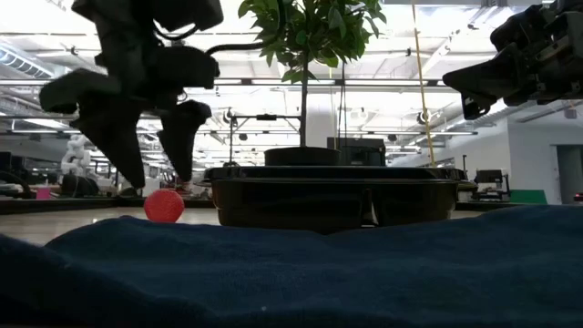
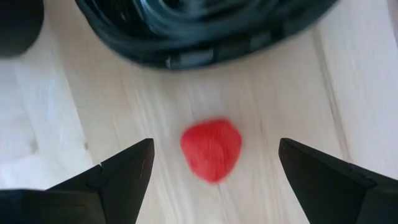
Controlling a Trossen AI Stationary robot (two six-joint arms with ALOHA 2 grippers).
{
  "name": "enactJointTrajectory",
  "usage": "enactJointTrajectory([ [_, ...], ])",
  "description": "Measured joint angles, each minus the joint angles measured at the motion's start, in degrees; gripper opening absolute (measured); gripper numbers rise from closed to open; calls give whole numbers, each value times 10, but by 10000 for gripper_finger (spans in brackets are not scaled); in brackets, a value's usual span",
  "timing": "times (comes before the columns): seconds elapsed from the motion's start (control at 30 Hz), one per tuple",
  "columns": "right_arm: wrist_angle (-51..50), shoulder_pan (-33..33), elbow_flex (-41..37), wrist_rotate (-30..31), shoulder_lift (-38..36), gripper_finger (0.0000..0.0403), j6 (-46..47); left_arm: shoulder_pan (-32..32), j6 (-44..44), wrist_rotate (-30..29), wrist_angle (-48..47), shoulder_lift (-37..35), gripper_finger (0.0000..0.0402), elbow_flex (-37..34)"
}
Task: Pick and placing Produce into tupperware
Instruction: Put the red strawberry into the black container
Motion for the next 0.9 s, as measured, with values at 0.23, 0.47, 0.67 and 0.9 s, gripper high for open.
enactJointTrajectory([
  [0.23,1,0,0,0,0,0,1,3,-8,9,59,2,349,-33],
  [0.47,3,0,0,0,0,0,1,12,-8,23,89,3,349,-55],
  [0.67,3,0,0,0,0,0,1,13,-3,25,128,3,349,-78],
  [0.9,4,0,0,0,0,0,-1,13,-5,25,137,3,349,-81],
])
